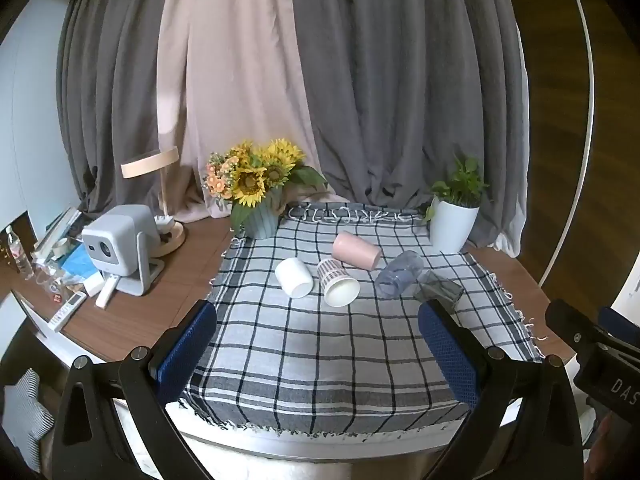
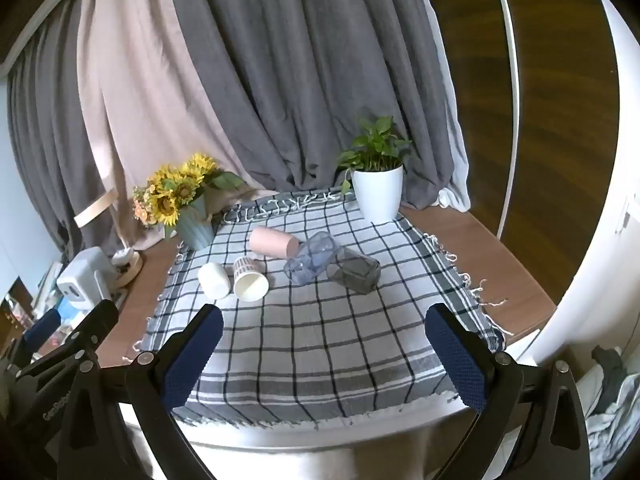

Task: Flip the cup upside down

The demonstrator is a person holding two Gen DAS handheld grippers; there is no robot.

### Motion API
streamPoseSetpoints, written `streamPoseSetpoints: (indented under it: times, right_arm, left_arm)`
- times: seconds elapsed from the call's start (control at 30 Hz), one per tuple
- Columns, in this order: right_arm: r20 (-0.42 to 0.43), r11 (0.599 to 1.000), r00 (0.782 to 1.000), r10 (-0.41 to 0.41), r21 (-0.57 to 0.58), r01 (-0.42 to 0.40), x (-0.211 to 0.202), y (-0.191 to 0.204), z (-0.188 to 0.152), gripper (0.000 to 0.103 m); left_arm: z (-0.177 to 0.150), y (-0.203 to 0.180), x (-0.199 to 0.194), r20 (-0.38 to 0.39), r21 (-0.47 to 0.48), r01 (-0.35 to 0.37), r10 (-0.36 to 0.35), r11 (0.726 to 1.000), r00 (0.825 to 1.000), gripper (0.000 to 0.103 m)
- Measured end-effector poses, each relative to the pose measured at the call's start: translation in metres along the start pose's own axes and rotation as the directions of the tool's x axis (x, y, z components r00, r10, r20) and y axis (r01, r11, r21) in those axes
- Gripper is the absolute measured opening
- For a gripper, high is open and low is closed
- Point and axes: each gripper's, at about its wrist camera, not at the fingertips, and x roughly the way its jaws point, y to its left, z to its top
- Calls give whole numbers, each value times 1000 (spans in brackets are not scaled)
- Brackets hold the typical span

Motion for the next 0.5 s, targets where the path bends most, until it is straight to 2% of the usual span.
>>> streamPoseSetpoints:
  times: [0.5]
  right_arm:
    - [15,1000,1000,12,-1,-12,-7,9,-1,102]
  left_arm:
    - [1,0,-1,6,7,-4,4,1000,1000,103]
